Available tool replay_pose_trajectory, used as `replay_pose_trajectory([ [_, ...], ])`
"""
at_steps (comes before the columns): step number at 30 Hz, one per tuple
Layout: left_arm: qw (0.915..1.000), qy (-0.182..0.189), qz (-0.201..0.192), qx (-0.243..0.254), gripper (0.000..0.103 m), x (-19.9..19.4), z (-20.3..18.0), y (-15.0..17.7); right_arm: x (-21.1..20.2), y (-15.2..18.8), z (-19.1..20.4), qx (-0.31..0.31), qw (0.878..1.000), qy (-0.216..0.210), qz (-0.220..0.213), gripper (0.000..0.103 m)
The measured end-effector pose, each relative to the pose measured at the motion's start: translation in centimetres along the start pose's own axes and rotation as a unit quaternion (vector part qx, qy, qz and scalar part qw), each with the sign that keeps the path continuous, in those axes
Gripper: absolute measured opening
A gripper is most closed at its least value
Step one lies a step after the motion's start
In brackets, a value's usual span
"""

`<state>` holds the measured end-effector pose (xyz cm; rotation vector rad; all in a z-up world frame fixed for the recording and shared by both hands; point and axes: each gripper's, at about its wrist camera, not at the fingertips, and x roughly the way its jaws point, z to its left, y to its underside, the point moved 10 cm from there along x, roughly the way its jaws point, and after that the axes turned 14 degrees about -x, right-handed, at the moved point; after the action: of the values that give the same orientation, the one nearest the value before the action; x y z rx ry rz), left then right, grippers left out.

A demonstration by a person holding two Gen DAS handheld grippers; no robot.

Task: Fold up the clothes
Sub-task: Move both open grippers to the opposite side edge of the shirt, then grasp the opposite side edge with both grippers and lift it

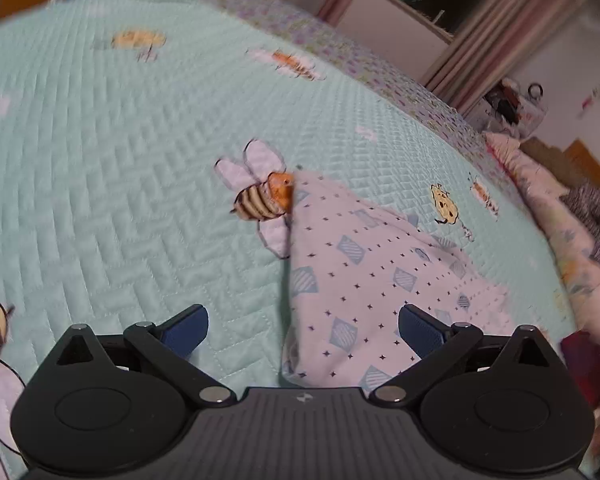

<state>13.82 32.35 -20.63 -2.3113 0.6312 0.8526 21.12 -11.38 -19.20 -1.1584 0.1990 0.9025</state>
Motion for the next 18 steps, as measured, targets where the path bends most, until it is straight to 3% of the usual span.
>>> replay_pose_trajectory([
  [3,0.9991,-0.004,0.026,-0.034,0.101,1.4,1.6,0.2,0.6,5.1,-2.1,0.071,0.997,-0.031,0.012,0.097],
  [5,0.9988,0.003,0.025,-0.041,0.102,1.8,1.8,0.1,0.4,5.7,-0.9,0.070,0.997,-0.041,-0.018,0.099],
  [13,0.9948,0.048,0.076,-0.049,0.102,5.3,0.1,-0.8,4.0,3.4,-1.1,0.092,0.989,-0.113,0.005,0.100],
  [18,0.9856,0.100,0.124,-0.057,0.102,8.1,-2.3,-1.2,5.1,2.7,-0.9,0.079,0.985,-0.154,0.009,0.100],
])
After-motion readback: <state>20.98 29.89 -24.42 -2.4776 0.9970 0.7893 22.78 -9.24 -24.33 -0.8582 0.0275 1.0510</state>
